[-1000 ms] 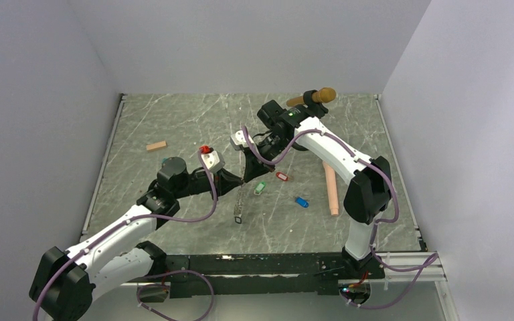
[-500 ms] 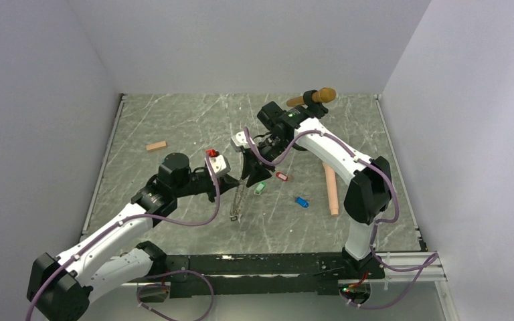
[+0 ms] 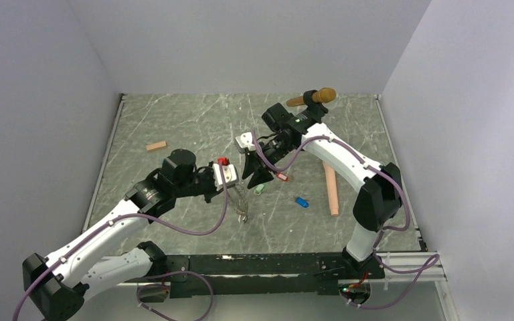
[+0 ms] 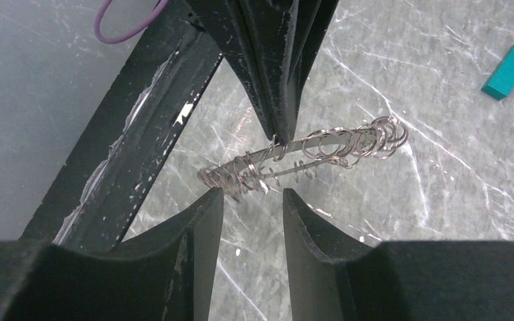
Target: Put the keys on the keyring
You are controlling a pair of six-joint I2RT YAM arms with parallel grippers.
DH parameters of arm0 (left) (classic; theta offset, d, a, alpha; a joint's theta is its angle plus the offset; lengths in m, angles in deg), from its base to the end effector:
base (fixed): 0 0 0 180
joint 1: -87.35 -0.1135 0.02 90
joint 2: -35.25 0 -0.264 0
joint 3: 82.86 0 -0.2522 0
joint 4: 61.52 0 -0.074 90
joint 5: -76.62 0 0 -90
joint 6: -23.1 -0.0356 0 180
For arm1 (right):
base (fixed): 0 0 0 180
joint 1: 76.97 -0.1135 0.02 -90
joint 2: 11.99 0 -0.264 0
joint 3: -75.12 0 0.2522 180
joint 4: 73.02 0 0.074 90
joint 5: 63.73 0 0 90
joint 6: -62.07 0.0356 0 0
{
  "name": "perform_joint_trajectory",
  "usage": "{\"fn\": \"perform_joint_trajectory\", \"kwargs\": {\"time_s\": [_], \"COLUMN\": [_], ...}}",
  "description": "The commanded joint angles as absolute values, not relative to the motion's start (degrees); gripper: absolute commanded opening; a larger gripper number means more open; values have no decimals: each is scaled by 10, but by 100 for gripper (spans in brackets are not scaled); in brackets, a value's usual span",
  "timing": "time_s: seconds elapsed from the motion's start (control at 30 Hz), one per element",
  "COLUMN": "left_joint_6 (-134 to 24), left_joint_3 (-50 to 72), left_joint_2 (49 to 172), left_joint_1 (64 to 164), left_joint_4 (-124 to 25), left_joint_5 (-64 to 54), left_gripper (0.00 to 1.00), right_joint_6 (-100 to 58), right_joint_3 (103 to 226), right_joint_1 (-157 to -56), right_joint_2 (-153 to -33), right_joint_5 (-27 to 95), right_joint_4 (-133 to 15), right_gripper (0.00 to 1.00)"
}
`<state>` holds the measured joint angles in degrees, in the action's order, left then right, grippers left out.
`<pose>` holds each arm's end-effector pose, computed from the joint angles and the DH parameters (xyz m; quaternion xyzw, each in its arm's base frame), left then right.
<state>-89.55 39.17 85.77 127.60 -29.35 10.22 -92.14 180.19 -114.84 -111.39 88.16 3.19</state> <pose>0.1427 -0.1395 0.3054 0.5242 0.6456 -0.2509 0.4954 0.2525 0.2362 0.3133 -0.7120 0.4639 0.4605 0.2566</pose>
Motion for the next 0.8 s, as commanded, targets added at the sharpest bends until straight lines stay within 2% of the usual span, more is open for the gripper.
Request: {"fn": "perform_joint_trajectory", "kwargs": {"time_s": [0.0, 0.17, 0.4, 0.77], "left_joint_6": [-812, -741, -715, -602], "left_joint_3": [473, 560, 577, 630], "left_joint_2": [776, 718, 702, 662], "left_joint_1": [1277, 1277, 1276, 1273], "left_joint_4": [-460, -579, -592, -665], "left_joint_5": [96, 101, 124, 95], "left_gripper": [0, 0, 0, 0], "right_joint_6": [-907, -919, -873, -823], "right_joint_3": [1807, 1808, 1783, 1760], "right_joint_1": [-1139, -1133, -1136, -1166], "right_joint_2": [-1084, -1076, -1071, -1072], "right_joint_5": [931, 951, 991, 952], "right_joint_4": [-9, 0, -51, -113], "right_gripper": [41, 41, 33, 25]}}
